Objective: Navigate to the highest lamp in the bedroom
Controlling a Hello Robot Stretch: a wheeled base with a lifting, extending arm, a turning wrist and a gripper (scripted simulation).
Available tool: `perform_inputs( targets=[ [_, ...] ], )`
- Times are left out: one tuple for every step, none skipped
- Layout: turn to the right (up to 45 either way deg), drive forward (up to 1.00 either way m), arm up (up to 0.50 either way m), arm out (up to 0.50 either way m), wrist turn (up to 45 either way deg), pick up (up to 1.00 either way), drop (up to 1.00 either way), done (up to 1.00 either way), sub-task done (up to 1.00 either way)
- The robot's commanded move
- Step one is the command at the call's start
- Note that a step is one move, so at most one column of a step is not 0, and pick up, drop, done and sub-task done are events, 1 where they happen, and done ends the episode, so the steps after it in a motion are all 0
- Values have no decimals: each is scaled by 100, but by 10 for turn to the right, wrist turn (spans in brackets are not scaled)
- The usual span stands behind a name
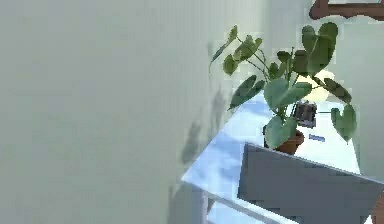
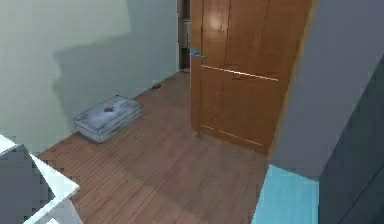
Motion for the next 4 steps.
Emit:
perform_inputs(
  targets=[
    [450, 0, 0, 0, 0, 0, 0, 0, 0],
    [300, 0, 0, 0, 0, 0, 0, 0, 0],
    [0, 100, 0, 0, 0, 0, 0, 0, 0],
    [0, 80, 0, 0, 0, 0, 0, 0, 0]
  ],
)
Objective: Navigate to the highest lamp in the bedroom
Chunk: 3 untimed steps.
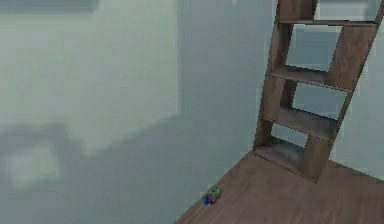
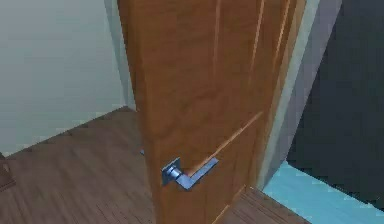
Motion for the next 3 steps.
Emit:
perform_inputs(
  targets=[
    [420, 0, 0, 0, 0, 0, 0, 0, 0],
    [0, 75, 0, 0, 0, 0, 0, 0, 0],
    [450, 0, 0, 0, 0, 0, 0, 0, 0]
  ],
)
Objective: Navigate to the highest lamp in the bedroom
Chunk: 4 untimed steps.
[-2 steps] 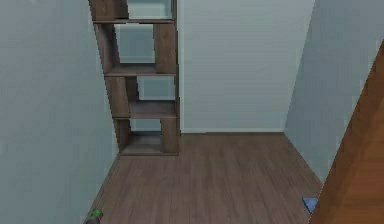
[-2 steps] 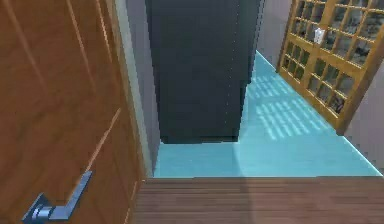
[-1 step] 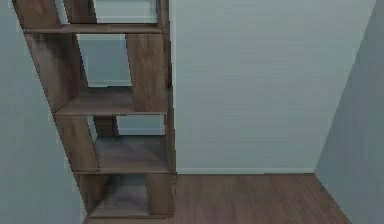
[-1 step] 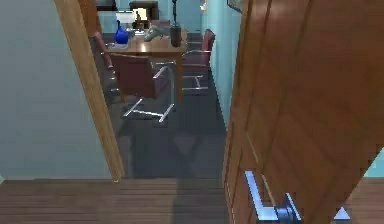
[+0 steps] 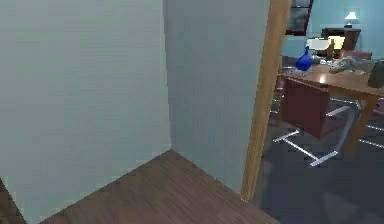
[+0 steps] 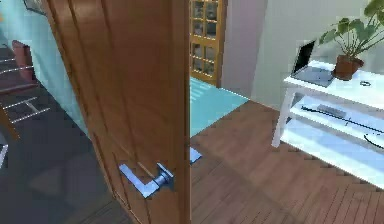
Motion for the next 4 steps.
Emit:
perform_inputs(
  targets=[
    [300, 0, 0, 0, 0, 0, 0, 0, 0],
    [0, 100, 0, 0, 0, 0, 0, 0, 0],
    [120, 0, 0, 0, 0, 0, 0, 0, 0],
    [0, 15, 0, 0, 0, 0, 0, 0, 0]
  ],
)
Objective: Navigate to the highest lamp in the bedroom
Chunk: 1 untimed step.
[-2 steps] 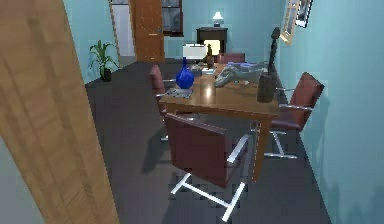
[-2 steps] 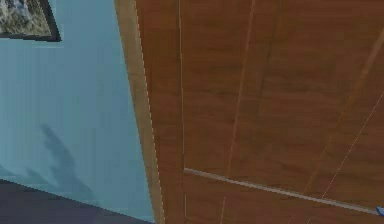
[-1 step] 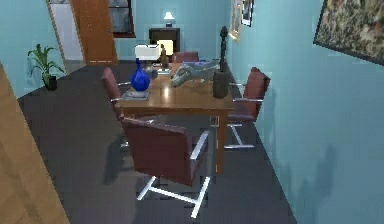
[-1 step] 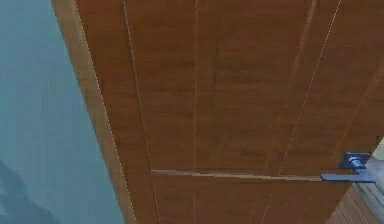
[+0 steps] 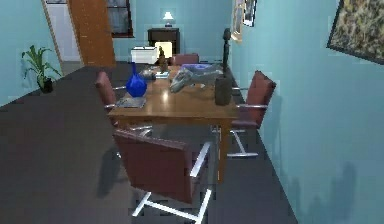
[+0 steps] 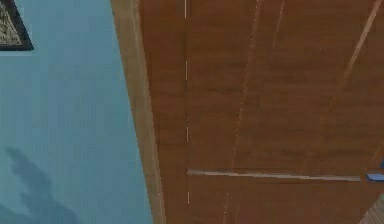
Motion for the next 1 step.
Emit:
perform_inputs(
  targets=[
    [-120, 0, 0, 0, 0, 0, 0, 0, 0]
  ],
)
